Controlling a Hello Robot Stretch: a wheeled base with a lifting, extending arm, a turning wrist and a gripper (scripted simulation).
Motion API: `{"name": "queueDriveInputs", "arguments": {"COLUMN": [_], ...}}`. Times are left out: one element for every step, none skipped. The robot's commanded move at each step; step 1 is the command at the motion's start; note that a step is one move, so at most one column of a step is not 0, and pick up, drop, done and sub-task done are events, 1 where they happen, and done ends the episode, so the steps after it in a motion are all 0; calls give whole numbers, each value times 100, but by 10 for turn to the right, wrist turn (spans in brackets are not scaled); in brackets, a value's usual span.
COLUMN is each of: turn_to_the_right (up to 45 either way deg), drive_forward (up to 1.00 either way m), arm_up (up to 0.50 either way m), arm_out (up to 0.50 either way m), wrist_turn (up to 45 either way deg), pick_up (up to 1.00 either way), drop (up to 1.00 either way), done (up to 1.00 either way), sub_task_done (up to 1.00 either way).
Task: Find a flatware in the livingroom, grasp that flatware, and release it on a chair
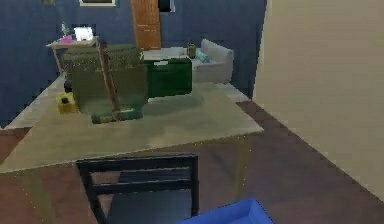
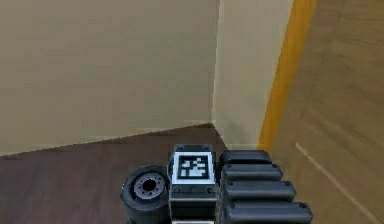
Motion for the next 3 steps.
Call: {"name": "queueDriveInputs", "arguments": {"turn_to_the_right": [450,450,210], "drive_forward": [0,0,0], "arm_up": [0,0,0], "arm_out": [0,0,0], "wrist_turn": [0,0,0], "pick_up": [0,0,0], "drop": [0,0,0], "done": [0,0,0], "sub_task_done": [0,0,0]}}
